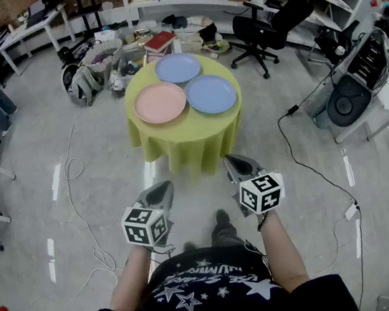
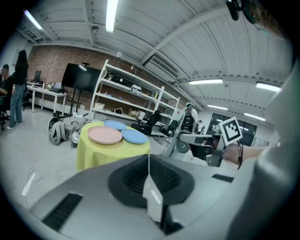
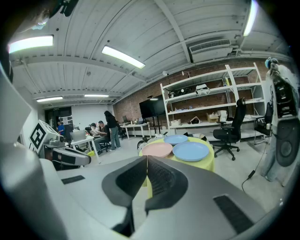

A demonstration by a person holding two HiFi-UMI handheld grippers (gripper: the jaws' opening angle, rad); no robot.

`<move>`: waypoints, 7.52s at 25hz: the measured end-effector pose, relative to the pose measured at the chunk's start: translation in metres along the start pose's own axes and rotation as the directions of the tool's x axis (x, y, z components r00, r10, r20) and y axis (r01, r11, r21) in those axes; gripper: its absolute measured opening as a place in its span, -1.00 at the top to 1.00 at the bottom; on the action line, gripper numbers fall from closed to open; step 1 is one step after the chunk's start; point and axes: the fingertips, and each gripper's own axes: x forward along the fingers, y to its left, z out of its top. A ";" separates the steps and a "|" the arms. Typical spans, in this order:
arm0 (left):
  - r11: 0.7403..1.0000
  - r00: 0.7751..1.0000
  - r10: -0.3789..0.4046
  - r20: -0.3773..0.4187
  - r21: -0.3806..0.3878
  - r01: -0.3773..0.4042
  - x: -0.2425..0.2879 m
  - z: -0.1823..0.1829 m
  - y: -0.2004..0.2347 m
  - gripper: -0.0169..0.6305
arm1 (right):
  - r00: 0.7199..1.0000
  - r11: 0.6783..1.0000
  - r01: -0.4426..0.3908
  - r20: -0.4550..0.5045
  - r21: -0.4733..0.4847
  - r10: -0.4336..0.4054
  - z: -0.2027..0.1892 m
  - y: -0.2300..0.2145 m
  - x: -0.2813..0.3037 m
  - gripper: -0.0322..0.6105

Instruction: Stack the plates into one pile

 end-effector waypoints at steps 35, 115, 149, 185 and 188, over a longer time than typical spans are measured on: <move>0.991 0.990 0.130 0.049 -0.028 -0.129 -0.023 0.000 0.059 0.88 | 0.996 0.998 -0.007 -0.083 0.055 0.011 -0.023 -0.004 0.040 0.85; 0.971 0.979 0.178 -0.100 -0.141 -0.191 0.273 0.143 0.198 0.88 | 0.979 0.951 -0.033 -0.182 0.306 0.093 0.053 -0.242 0.308 0.85; 0.986 0.982 0.109 -0.154 -0.110 -0.127 0.324 0.172 0.342 0.88 | 0.914 0.826 0.287 -0.397 0.485 -0.085 0.044 -0.307 0.452 0.84; 0.975 0.966 0.120 -0.228 -0.154 -0.157 0.341 0.158 0.354 0.88 | 0.709 0.850 0.377 -0.705 0.368 -0.010 -0.002 -0.341 0.520 0.34; 0.975 0.965 0.120 -0.231 -0.156 -0.159 0.339 0.157 0.355 0.88 | 0.674 0.873 0.372 -0.738 0.316 -0.020 -0.006 -0.340 0.521 0.46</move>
